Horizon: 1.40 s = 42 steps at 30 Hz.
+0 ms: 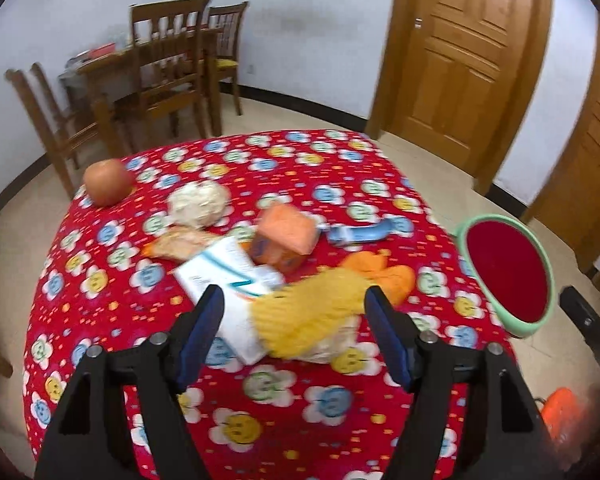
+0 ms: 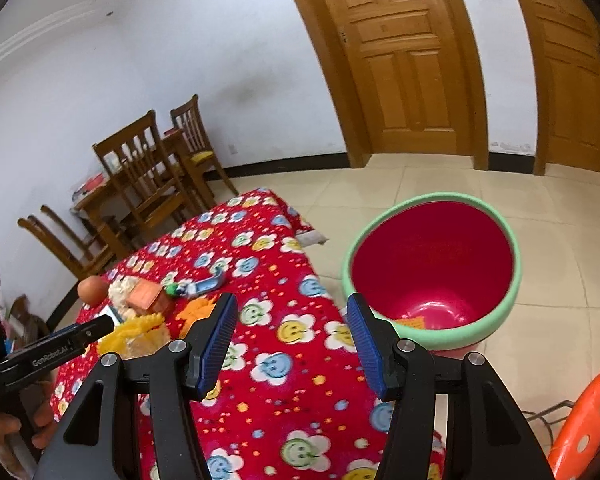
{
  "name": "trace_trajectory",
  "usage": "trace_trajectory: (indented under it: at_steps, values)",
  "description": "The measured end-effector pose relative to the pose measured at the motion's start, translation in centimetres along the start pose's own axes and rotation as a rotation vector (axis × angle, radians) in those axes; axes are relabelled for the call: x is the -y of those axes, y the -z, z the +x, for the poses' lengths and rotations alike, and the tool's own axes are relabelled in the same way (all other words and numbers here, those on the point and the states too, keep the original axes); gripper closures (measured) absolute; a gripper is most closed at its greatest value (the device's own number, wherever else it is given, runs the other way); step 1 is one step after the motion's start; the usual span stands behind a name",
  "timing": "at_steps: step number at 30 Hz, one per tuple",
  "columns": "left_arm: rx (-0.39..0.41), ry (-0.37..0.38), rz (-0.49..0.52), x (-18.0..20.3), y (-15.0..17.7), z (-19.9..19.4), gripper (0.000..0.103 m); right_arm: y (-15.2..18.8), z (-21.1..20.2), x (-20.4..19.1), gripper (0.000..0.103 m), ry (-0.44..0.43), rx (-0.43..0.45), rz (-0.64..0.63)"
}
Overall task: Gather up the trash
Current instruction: 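Move both open grippers back over the table, then grasp the white medicine box with the left gripper while the right gripper grasps the orange cloth bundle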
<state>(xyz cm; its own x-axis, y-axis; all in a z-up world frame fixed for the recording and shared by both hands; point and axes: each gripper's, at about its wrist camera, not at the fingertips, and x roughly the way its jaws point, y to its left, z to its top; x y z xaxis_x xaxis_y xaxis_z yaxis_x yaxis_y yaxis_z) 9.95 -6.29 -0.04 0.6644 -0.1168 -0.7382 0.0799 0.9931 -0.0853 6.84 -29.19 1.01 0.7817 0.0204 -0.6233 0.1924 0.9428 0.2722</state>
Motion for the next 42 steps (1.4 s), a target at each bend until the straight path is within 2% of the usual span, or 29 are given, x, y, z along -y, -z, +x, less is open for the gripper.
trace_trajectory:
  at_steps: [9, 18, 29, 33, 42]
  values:
    - [-0.029, -0.040, -0.121, -4.0, 0.3, 2.6, 0.030, 0.6, 2.2, -2.3, 0.044, -0.018, -0.047, -0.036]
    - [-0.076, -0.040, -0.177, -5.2, 0.4, 5.5, 0.030, 1.2, 6.1, -5.1, 0.041, -0.044, -0.121, -0.085]
    - [-0.089, 0.013, -0.148, -4.6, 0.7, 6.9, 0.030, 1.9, 11.2, -7.3, 0.040, -0.065, -0.218, -0.116]
    - [-0.073, 0.023, -0.140, -4.6, 0.9, 6.8, 0.039, 2.2, 12.3, -7.8, 0.040, -0.067, -0.240, -0.121]
    - [-0.040, 0.031, -0.120, -5.1, 1.2, 5.7, 0.040, 2.7, 14.2, -8.7, 0.040, -0.080, -0.278, -0.120]
